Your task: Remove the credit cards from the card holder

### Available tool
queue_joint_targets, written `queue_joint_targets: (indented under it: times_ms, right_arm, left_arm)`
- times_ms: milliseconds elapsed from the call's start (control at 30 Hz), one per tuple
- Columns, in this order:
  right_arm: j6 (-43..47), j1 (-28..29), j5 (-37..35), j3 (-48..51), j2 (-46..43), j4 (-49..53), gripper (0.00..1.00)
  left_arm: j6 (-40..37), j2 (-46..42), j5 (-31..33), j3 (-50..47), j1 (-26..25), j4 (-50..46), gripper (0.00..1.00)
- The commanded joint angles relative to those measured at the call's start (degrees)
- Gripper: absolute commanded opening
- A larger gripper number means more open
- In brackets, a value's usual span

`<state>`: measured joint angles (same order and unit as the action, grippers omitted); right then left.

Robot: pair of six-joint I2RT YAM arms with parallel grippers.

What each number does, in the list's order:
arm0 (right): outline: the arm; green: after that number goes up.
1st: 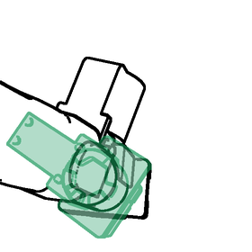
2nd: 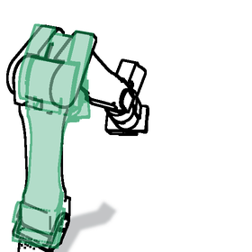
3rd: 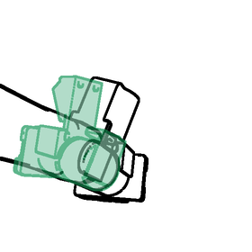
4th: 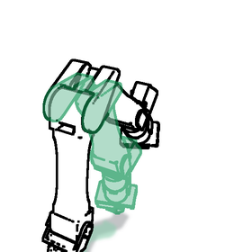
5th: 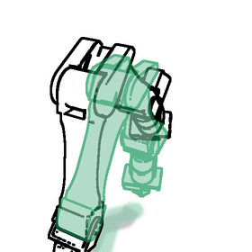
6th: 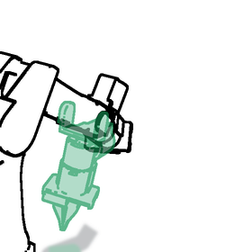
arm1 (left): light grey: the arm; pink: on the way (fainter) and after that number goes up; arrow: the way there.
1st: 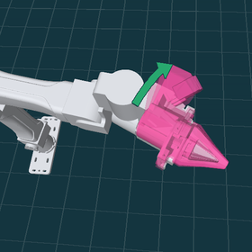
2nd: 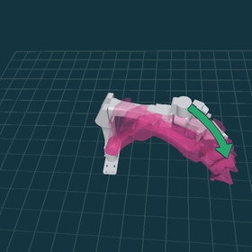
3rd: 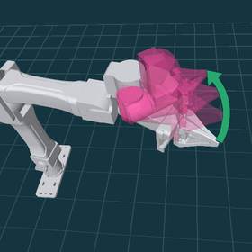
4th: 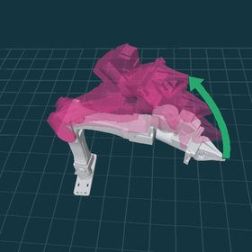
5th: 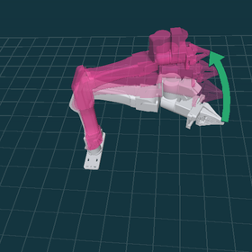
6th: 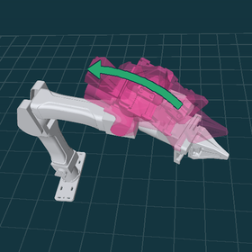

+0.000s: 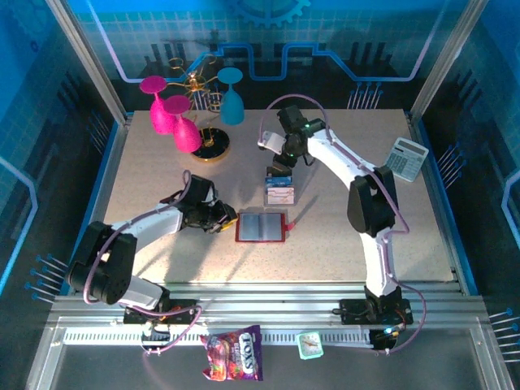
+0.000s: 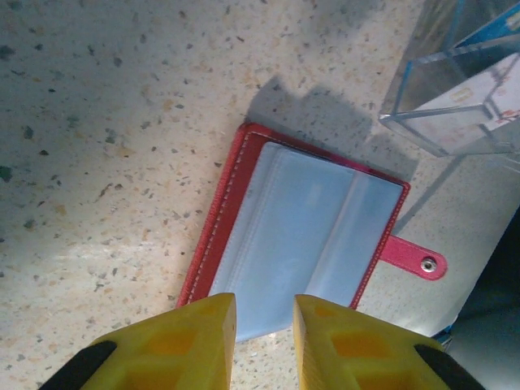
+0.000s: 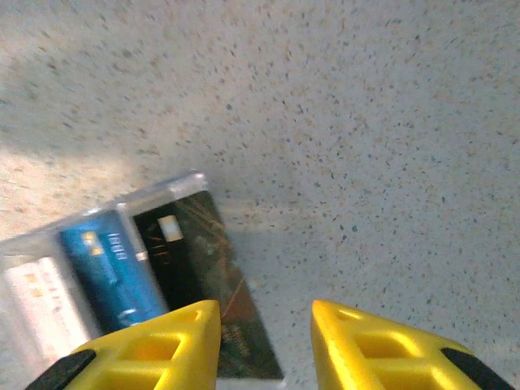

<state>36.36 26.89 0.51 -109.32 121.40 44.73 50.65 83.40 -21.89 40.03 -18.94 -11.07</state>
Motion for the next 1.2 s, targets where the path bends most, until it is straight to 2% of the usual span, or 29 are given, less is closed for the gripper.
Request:
queue_joint_targets:
  times_ms: [0, 233, 433, 700, 800, 900, 1033, 1167]
  right_arm:
    - [-10.44, 1.81, 2.48, 4.81, -6.6, -6.34, 0.35]
    - [-28.15, 6.12, 4.4, 19.54, -16.63, -13.95, 0.35]
    - [-44.97, 9.16, 10.12, 29.07, -21.27, -18.7, 0.35]
    - [-62.72, 11.37, 16.84, 35.09, -20.96, -20.8, 0.23]
    - [-67.18, 11.94, 18.11, 37.84, -21.25, -23.02, 0.12]
    - [-70.65, 11.9, 19.85, 39.43, -21.0, -24.2, 0.09]
    - [-73.44, 11.6, 24.78, 40.09, -18.94, -25.89, 0.09]
    - [-76.49, 11.69, 27.84, 41.75, -17.04, -29.69, 0.15]
  left_arm:
    - [-1.73, 1.62, -1.72, 1.71, 0.57, 1.96, 0.26]
    - [-2.14, 3.96, -3.47, 1.59, 0.66, 4.65, 0.26]
    - [-2.69, 5.41, -3.9, 1.93, 0.66, 5.14, 0.25]
    - [-2.62, 7.14, -4.76, 2.1, 0.66, 6.23, 0.19]
    - [-3.16, 7.13, -4.68, 2.2, 0.66, 5.21, 0.17]
    - [-2.91, 6.96, -4.13, 1.72, 0.66, 4.82, 0.16]
    - [-2.68, 7.61, -4.29, 1.32, 0.66, 4.74, 0.12]
    - [-3.05, 8.36, -4.71, 1.31, 0.66, 4.22, 0.1]
